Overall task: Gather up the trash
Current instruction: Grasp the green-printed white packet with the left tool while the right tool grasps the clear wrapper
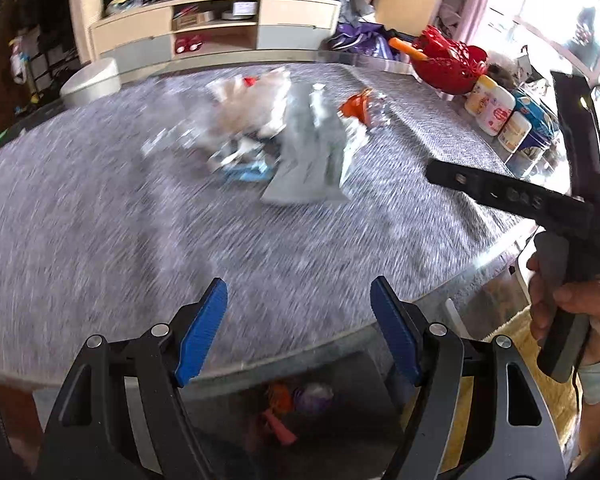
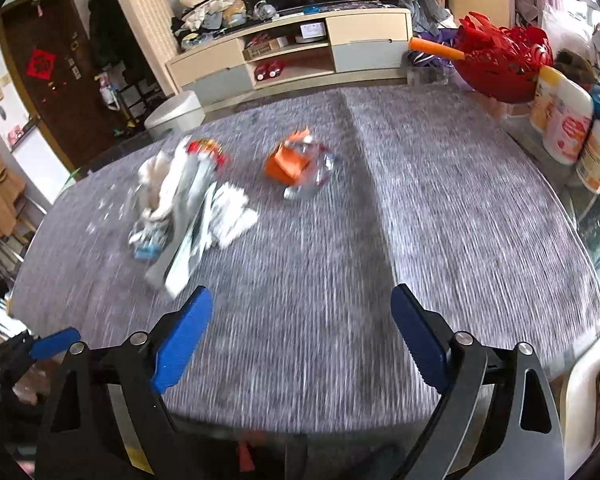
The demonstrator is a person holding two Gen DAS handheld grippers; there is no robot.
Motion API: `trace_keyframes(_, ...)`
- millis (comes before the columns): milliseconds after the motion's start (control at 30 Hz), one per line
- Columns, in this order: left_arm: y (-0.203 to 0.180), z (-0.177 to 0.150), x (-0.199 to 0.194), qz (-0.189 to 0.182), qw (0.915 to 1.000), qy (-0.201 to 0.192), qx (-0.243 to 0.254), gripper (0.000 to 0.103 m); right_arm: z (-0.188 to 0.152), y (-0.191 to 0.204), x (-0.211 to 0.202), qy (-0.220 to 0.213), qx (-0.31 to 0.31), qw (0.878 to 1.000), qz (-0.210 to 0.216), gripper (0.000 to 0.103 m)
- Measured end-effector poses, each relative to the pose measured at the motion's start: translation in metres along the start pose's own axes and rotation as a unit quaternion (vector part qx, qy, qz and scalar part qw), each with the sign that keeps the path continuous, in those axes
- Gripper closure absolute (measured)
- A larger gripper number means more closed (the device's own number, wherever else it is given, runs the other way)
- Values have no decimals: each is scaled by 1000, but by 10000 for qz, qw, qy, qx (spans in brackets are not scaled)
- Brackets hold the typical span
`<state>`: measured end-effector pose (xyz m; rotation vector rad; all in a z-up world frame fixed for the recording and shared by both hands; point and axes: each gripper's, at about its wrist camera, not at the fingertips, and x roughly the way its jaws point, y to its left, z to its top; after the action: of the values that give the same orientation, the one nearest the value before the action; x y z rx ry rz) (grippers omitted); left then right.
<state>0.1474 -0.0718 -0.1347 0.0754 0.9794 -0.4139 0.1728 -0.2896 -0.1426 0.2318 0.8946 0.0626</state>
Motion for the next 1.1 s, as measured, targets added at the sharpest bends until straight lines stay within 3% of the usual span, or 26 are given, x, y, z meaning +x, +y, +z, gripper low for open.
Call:
trace_keyframes(233, -15, 35, 26, -167, 9998, -57, 110, 35, 37, -5, 26, -131, -30, 9999, -3, 26)
trace_keyframes(367, -19, 47, 43, -210, 9997, 33, 136, 45, 50, -3, 42, -69, -99, 9999, -47, 34)
trace_keyframes(433, -19, 50, 52, -231, 9996, 93, 129, 51, 51, -4, 50, 15, -100, 9999, -58, 41)
trace_keyframes(667, -17, 54, 73, -250, 9993, 229, 130, 58, 46, -6, 72, 236, -97, 9997, 40, 45)
trace_keyframes(700, -17, 55, 74, -236, 9994, 213, 145, 60, 46, -5, 72, 206, -142, 9997, 12, 47)
trace_keyframes(800, -14, 57, 75, -261, 9994, 197, 111, 64, 47, -5, 73, 209, -154, 9997, 30, 68)
trace_keyframes(833, -13, 58, 76, -258, 9994, 190, 111, 65, 48, -5, 74, 210, -165, 9996, 24, 70)
trace_keyframes(1100, -10, 54, 72, -284, 9994, 142, 129, 76, 46, -7, 64, 111, -164, 9998, 65, 74)
